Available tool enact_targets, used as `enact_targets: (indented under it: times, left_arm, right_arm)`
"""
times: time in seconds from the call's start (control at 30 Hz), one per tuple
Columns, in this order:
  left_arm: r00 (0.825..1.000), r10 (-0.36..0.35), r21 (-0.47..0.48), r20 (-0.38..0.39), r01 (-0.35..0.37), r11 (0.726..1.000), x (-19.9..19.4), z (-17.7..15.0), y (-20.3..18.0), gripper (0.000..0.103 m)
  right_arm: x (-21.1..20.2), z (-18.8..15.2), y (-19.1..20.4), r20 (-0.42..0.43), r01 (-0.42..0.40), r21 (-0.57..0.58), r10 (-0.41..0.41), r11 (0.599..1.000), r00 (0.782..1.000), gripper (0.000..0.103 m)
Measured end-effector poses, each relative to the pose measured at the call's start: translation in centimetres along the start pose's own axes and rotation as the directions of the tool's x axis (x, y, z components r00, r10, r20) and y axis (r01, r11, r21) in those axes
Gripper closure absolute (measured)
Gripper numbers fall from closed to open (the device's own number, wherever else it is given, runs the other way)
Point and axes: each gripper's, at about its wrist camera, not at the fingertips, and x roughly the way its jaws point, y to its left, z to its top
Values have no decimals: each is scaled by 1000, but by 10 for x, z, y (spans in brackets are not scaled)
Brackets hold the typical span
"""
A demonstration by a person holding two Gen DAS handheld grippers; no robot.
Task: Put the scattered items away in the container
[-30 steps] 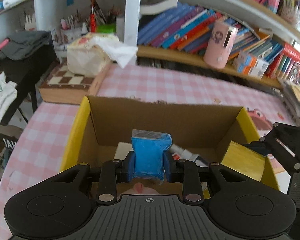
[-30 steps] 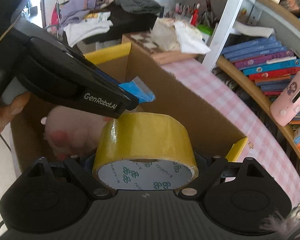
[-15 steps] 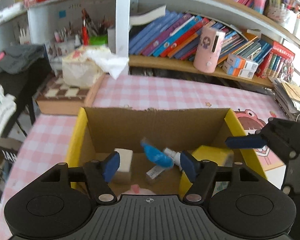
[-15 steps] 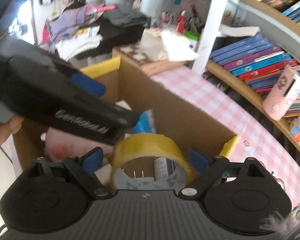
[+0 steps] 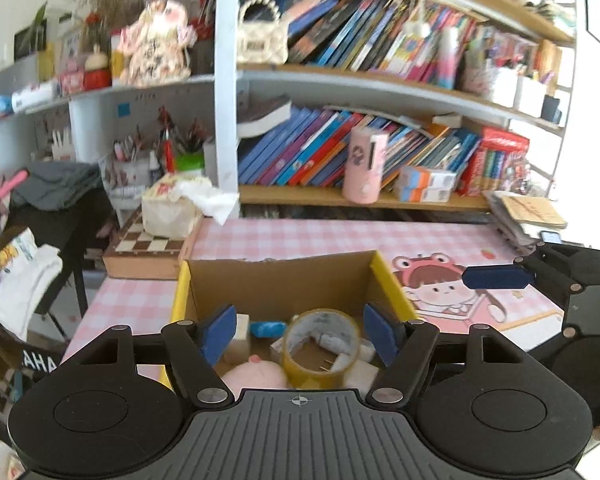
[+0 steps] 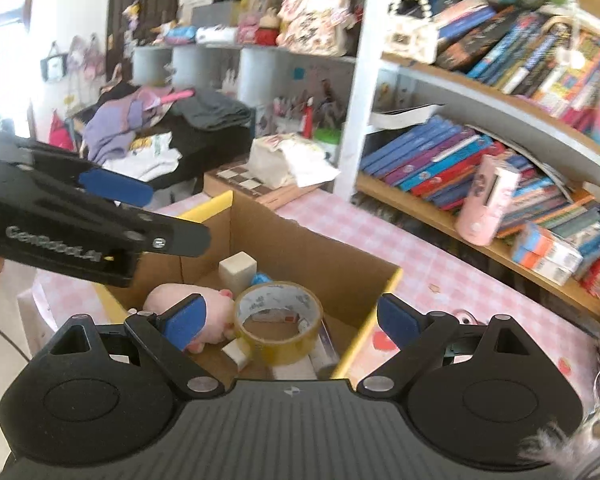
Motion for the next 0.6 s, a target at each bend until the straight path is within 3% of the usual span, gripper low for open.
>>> enact_targets:
  times: [0.3,0.6]
  left_arm:
    - [999,30,17,25,-31,999,-59,-46,-22,21]
    - [999,37,-22,-20,-38,999,-81,-94,-37,18]
  right_arm:
    - [-71,-38,14,54,163,97,-169,982,984,9]
    - [-110,-101,34,-33,290,192,-289,938,957,9]
